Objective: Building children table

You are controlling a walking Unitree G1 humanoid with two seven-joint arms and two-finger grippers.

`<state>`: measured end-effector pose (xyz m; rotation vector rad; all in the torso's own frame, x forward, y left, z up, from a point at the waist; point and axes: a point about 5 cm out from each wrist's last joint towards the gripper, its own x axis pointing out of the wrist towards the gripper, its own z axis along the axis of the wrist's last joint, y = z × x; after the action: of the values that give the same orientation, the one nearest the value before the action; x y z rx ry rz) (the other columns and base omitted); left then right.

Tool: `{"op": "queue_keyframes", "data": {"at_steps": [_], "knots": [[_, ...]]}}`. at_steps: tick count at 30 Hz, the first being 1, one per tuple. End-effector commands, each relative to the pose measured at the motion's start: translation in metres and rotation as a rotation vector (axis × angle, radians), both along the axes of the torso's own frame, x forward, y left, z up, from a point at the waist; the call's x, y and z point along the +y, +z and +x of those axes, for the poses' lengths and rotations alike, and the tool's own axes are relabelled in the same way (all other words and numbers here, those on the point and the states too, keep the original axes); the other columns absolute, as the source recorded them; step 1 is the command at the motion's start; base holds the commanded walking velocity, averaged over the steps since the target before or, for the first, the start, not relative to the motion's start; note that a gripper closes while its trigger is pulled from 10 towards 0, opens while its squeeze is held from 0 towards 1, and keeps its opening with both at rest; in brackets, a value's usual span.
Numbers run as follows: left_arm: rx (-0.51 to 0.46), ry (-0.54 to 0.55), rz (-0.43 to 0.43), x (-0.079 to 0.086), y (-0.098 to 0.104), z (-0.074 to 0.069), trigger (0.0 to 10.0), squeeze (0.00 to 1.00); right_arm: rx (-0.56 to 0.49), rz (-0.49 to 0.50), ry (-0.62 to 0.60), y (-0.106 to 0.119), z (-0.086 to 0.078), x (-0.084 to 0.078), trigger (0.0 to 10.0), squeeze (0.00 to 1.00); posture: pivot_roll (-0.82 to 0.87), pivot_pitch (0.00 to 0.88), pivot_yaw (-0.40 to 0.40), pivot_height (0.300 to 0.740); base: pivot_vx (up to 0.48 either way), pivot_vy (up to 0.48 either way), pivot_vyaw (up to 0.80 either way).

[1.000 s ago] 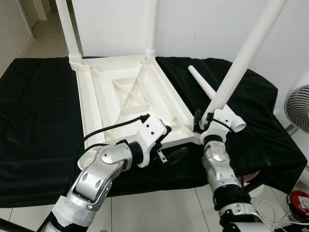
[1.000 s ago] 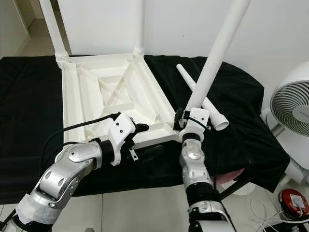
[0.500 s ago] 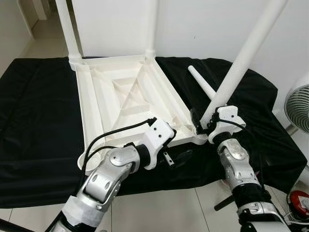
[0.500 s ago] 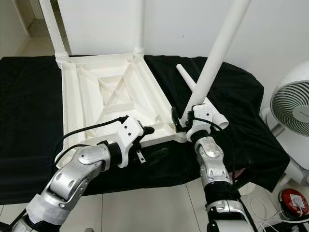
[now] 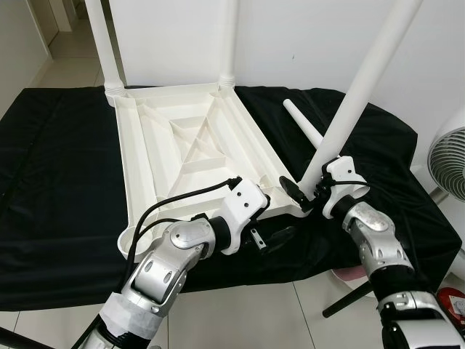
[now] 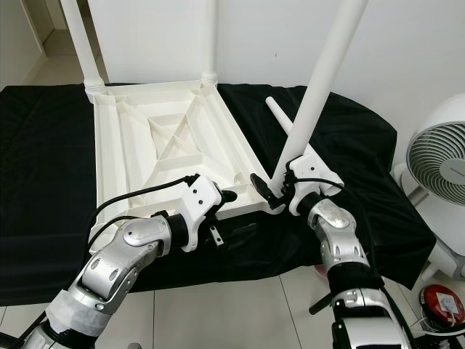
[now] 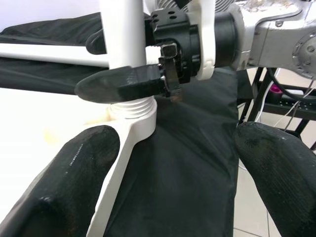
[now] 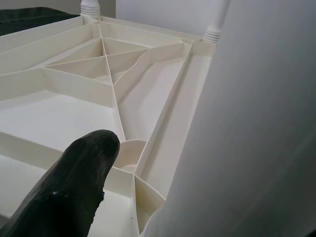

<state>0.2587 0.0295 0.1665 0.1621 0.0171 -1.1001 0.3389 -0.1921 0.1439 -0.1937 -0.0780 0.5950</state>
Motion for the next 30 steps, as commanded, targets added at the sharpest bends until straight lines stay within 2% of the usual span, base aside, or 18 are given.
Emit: {"op": "queue_keyframes", "data": {"at_steps": [1, 2, 3, 4, 5, 6, 7, 9, 12, 13, 14, 15, 22, 23, 30], "knots": [[-0.019, 0.093, 0.005, 0.005, 0.000, 0.007, 10.0, 0.00, 0.032, -0.025, 0.016, -0.002, 0.002, -0.003, 8.1, 0.00, -0.06, 0.000, -0.046, 0.740, 0.000, 0.000, 0.00], [-0.019, 0.093, 0.005, 0.005, 0.000, 0.007, 10.0, 0.00, 0.032, -0.025, 0.016, -0.002, 0.002, -0.003, 8.1, 0.00, -0.06, 0.000, -0.046, 0.740, 0.000, 0.000, 0.00], [-0.022, 0.098, 0.005, 0.006, 0.001, 0.008, 10.0, 0.00, 0.044, -0.040, 0.033, -0.002, 0.002, -0.006, 7.3, 0.00, -0.06, 0.000, -0.047, 0.740, 0.000, 0.000, 0.00], [-0.027, 0.102, 0.005, 0.007, 0.001, 0.009, 10.0, 0.00, 0.057, -0.051, 0.047, -0.003, 0.003, -0.009, 7.5, 0.00, -0.06, 0.000, -0.046, 0.740, 0.000, 0.000, 0.00], [-0.029, 0.103, 0.004, 0.007, 0.002, 0.010, 10.0, 0.00, 0.068, -0.058, 0.057, -0.004, 0.003, -0.011, 6.4, 0.00, -0.06, 0.000, -0.046, 0.740, 0.000, 0.000, 0.00], [-0.032, 0.102, 0.001, 0.007, 0.003, 0.009, 10.0, 0.00, 0.086, -0.063, 0.066, -0.007, 0.002, -0.012, 4.9, 0.00, -0.06, 0.000, -0.045, 0.740, 0.000, 0.000, 0.00], [-0.032, 0.102, 0.000, 0.007, 0.003, 0.009, 10.0, 0.00, 0.090, -0.064, 0.067, -0.008, 0.001, -0.012, 4.4, 0.00, -0.06, 0.000, -0.045, 0.740, 0.000, 0.000, 0.00], [-0.032, 0.101, -0.001, 0.007, 0.003, 0.009, 10.0, 0.00, 0.096, -0.062, 0.075, -0.009, 0.001, -0.012, 4.3, 0.00, -0.06, 0.000, -0.044, 0.740, 0.000, 0.000, 0.00], [-0.033, 0.101, -0.001, 0.006, 0.003, 0.010, 10.0, 0.00, 0.107, -0.060, 0.087, -0.011, 0.001, -0.011, 3.3, 0.00, -0.06, 0.000, -0.043, 0.740, 0.000, 0.000, 0.00], [-0.034, 0.098, 0.000, 0.006, 0.003, 0.009, 10.0, 0.00, 0.111, -0.059, 0.088, -0.012, 0.001, -0.012, 0.9, 0.00, -0.06, 0.000, -0.041, 0.740, 0.000, 0.000, 0.00], [-0.034, 0.098, 0.000, 0.006, 0.003, 0.009, 10.0, 0.00, 0.111, -0.059, 0.088, -0.012, 0.001, -0.012, 0.9, 0.00, -0.06, 0.000, -0.041, 0.740, 0.000, 0.000, 0.00], [-0.034, 0.094, 0.001, 0.006, 0.003, 0.009, 10.0, 0.00, 0.116, -0.058, 0.075, -0.014, 0.001, -0.012, 0.0, 0.00, -0.06, 0.000, -0.039, 0.740, 0.000, 0.000, 0.00], [-0.038, 0.081, 0.005, 0.006, 0.004, 0.009, 10.0, 0.00, 0.146, -0.019, 0.046, -0.021, 0.000, -0.011, 0.0, 0.00, -0.06, 0.000, -0.036, 0.740, 0.000, 0.000, 0.00], [-0.039, 0.080, 0.004, 0.006, 0.004, 0.009, 10.0, 0.00, 0.150, -0.014, 0.030, -0.023, 0.000, -0.008, 10.0, 0.00, -0.06, 0.000, -0.034, 0.740, 0.000, 0.000, 0.00], [-0.040, 0.063, 0.002, 0.004, 0.004, 0.008, 10.0, 0.00, 0.176, 0.019, -0.056, -0.029, 0.003, -0.004, 10.0, 0.00, -0.07, 0.000, -0.030, 0.740, 0.000, 0.000, 0.00]]}}
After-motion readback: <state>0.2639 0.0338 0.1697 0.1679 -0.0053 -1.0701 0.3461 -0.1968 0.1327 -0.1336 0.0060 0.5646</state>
